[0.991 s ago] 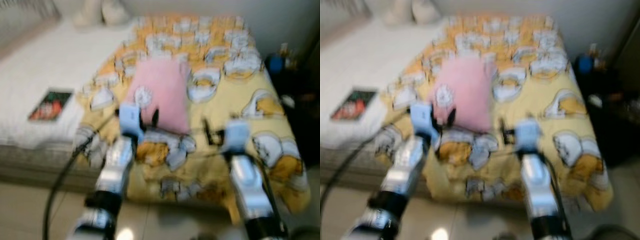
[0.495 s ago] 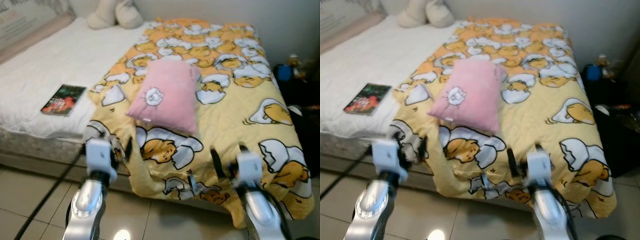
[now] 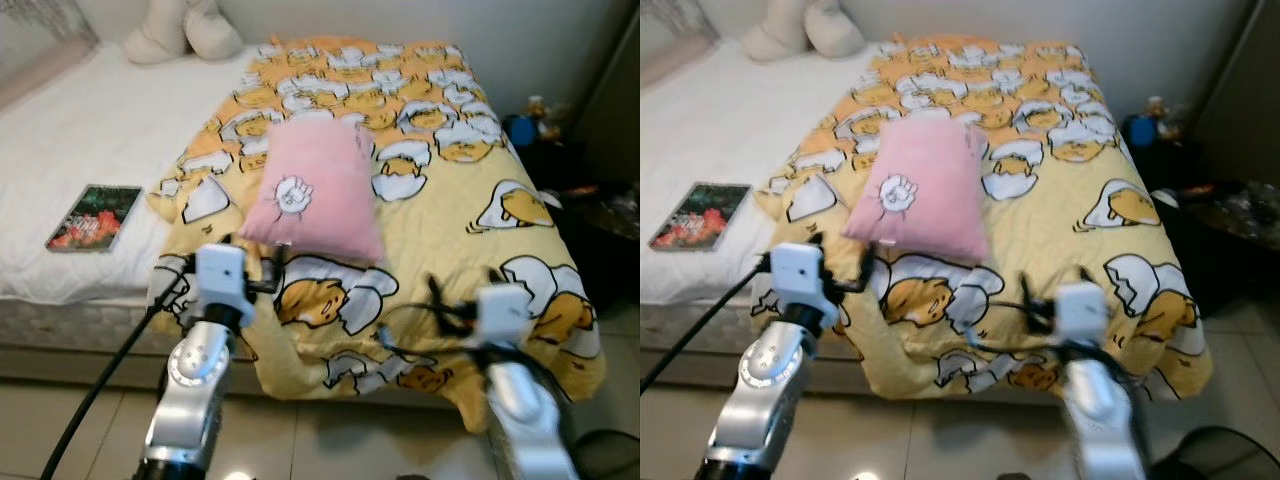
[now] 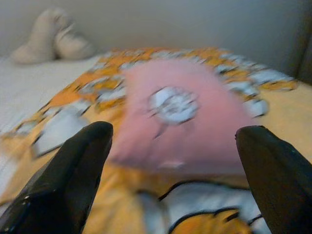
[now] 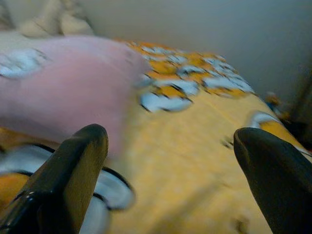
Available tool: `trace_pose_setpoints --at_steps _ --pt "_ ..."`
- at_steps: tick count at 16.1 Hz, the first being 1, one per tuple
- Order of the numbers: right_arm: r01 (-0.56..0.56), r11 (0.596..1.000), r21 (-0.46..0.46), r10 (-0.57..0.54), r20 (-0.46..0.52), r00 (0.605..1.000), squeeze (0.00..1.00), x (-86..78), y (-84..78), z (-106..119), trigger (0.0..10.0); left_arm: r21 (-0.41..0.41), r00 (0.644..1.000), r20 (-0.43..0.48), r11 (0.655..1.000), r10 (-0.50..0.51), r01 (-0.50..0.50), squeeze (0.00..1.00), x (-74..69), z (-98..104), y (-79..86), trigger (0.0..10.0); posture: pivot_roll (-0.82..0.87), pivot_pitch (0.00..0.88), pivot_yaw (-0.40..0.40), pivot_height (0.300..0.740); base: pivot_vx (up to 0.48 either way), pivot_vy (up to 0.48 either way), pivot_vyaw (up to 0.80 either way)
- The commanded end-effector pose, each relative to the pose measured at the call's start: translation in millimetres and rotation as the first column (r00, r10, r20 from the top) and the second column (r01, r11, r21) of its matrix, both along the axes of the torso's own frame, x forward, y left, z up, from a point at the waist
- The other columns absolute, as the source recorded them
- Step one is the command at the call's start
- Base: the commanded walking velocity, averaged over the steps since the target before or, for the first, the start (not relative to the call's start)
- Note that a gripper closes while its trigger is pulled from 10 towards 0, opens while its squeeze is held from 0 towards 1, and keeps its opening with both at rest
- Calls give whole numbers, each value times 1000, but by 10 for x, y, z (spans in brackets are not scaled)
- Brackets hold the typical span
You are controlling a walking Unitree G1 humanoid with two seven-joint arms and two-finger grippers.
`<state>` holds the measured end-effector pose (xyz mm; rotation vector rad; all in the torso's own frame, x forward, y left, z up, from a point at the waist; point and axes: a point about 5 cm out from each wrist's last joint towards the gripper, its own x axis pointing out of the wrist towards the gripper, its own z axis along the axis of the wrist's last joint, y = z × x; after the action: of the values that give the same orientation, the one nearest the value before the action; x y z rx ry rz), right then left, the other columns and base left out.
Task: Clean up the room
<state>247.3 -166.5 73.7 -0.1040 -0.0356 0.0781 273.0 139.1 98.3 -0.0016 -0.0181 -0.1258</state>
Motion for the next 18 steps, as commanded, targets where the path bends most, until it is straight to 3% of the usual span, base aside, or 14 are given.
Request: trace_pose_setpoints --at_steps 1,8,14,18 --pt "1 1000 -7 -1 -5 1000 0 31 -15 17 10000 -28 1000 25 1000 -2 2 0 37 71 -22 10000 -185 0 64 740 0 0 0" --pt "35 999 29 -35 2 999 0 151 -47 72 10000 12 999 49 1000 -1 0 0 230 211 -35 10000 -185 0 65 740 480 0 0" --pt "42 999 24 -41 -14 999 0 181 -65 33 10000 -34 1000 20 999 1 0 0 235 167 -81 10000 -188 0 70 740 480 0 0" --pt "37 999 28 -37 9 999 0 272 -68 131 10000 -40 997 63 999 35 -32 0 264 254 -38 10000 -183 0 70 740 480 0 0"
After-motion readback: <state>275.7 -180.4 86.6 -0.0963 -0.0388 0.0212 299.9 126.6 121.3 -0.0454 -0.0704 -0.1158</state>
